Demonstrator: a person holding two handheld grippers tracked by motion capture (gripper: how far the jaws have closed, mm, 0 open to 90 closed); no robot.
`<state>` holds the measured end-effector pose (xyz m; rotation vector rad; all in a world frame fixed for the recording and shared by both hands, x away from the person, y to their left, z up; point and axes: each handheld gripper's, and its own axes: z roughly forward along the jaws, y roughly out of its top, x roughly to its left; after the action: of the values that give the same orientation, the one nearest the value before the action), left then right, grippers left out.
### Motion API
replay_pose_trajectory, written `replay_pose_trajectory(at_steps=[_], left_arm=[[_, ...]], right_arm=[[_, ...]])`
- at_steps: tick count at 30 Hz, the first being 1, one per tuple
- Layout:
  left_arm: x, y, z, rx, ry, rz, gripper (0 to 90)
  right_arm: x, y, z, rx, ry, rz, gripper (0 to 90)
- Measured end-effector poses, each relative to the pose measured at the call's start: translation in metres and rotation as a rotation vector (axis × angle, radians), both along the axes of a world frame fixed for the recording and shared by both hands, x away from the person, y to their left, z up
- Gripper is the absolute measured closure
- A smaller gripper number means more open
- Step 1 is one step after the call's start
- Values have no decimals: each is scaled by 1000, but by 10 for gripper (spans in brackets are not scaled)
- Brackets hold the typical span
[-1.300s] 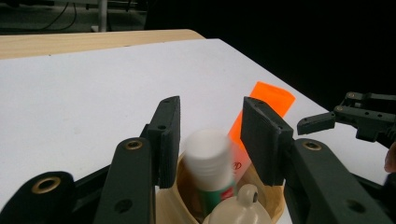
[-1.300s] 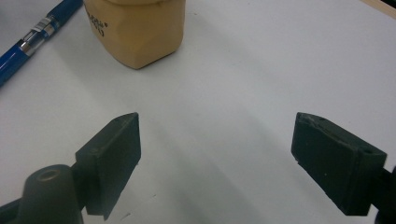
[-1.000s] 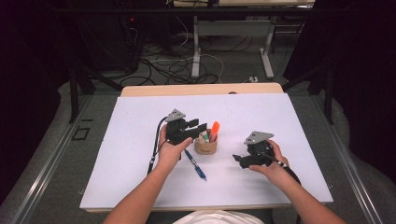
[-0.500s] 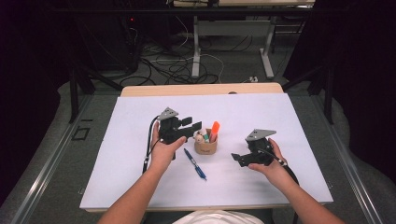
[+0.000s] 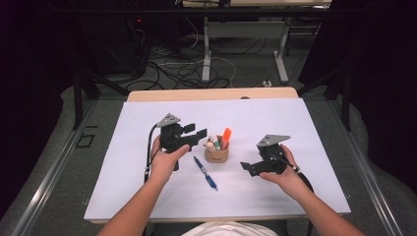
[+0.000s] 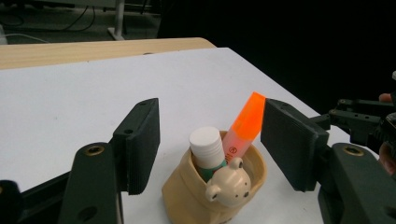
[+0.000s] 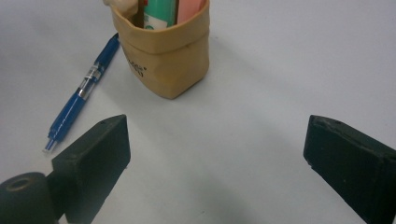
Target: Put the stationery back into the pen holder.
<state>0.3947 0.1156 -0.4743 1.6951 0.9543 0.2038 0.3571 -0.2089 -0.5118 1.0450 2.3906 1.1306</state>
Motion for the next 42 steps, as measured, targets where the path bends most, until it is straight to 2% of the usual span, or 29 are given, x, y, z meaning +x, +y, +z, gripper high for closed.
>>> replay_pose_trajectory(at_steps=[3, 5, 6, 8, 10, 11, 13, 17, 20, 22, 25, 27, 29, 32, 33, 36, 38, 39, 40, 42], left_arm=[[-4, 5, 1, 8, 7, 17, 368], [-7, 9, 3, 14, 19, 29, 364], [-9, 11, 4, 15, 16, 40, 360], [-11, 14, 4, 10, 18, 52, 355], [-14, 18, 5, 15, 23, 70, 355], [-14, 20, 6, 13, 27, 79, 354], [-16, 23, 5, 3, 39, 83, 353], [-19, 26, 4, -21, 81, 94, 343], [-21, 27, 3, -21, 119, 102, 329], [-22, 27, 2, -31, 156, 109, 292], [-22, 27, 0, -15, 191, 114, 224], [-22, 26, -1, -22, 222, 114, 174], [-24, 26, -2, -24, 235, 123, 164], [-25, 25, -5, -28, 243, 144, 161], [-25, 26, -5, -23, 253, 141, 161], [-27, 28, -7, -23, 256, 143, 160], [-29, 30, -8, -6, 253, 141, 161], [-30, 29, -9, -15, 260, 157, 162], [-30, 31, -10, 1, 266, 145, 164], [-31, 32, -14, 11, 276, 148, 172]], right_arm=[[-2, 3, 3, 16, -13, 1, 68], [-4, 5, 7, 10, 2, 10, 68], [-4, 7, 6, 31, -12, 12, 70], [-6, 9, 8, 22, 5, 24, 100], [-7, 11, 9, 36, -8, 23, 140], [-7, 11, 10, 36, 3, 30, 148], [-7, 13, 10, 49, -12, 23, 154], [-8, 16, 12, 58, 17, 6, 181], [-9, 19, 13, 56, 35, 9, 218], [-9, 22, 13, 67, 44, 12, 272], [-9, 26, 12, 76, 64, 10, 273], [-9, 28, 13, 85, 83, 4, 274], [-10, 31, 13, 95, 108, -6, 274], [-9, 35, 12, 102, 118, -2, 290], [-10, 37, 12, 110, 141, -8, 303], [-11, 41, 12, 123, 166, -13, 324], [-11, 44, 11, 149, 170, -12, 353], [-11, 45, 10, 154, 178, -12, 362], [-11, 46, 11, 145, 204, -8, 367], [-11, 49, 9, 142, 221, -14, 377]])
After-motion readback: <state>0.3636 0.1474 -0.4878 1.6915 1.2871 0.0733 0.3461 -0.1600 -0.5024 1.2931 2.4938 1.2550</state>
